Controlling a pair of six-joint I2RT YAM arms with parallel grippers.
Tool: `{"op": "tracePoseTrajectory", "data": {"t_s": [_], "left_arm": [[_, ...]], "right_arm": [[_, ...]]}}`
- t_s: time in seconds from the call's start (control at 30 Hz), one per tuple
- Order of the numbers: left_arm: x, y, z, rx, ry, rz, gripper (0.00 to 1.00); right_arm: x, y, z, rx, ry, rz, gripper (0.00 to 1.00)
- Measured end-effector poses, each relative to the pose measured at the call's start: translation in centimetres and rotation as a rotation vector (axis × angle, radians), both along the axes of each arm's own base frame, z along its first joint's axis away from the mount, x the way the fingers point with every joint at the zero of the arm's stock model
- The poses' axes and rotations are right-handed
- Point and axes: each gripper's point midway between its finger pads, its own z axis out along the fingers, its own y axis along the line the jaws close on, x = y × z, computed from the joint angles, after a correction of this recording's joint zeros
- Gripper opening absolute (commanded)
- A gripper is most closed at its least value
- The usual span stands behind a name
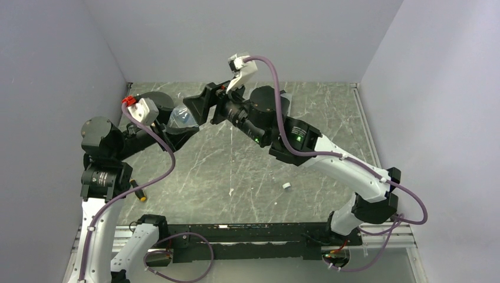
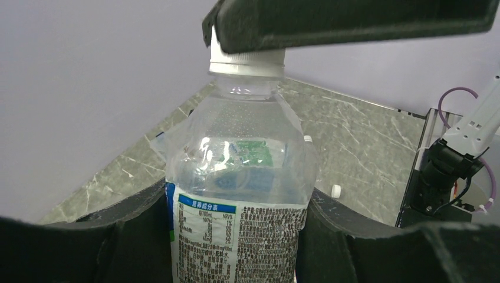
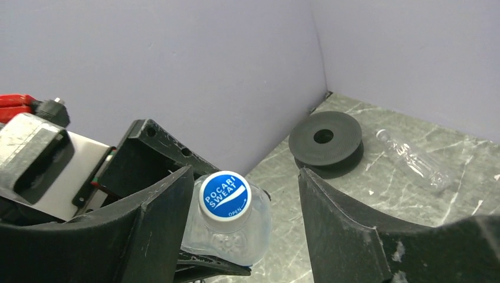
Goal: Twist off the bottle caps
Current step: Unscrew the bottle cap from the plastic bottle.
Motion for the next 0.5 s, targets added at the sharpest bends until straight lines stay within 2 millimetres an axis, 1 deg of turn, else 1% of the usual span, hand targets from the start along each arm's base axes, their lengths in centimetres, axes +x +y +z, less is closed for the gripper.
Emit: {"op": "tracePoseTrajectory", "data": {"t_s": [0.1,0.2,0.33,0.5], "left_arm": [[0.2,0.1,0.0,0.001,0.000,0.014,0.00],[0.3,0.2,0.0,0.000,0.000,0.019,0.00],[0.4,0.2,0.0,-0.001,0.002,0.023,0.00],[0.4,0.2,-0.2,-0.002,0.009,0.026,0.00]], "right_arm": [[0.2,0.5,-0.6,-0.013,0.008,0.001,0.64],[0.3,0.8,-0.7,-0.012,0.015,0.003,0.56],[0.1,1.0,-0.6,-0.002,0.021,0.013,0.42],[-0.1,1.5,-0.5,0.012,0.031,0.031,0.19]]}}
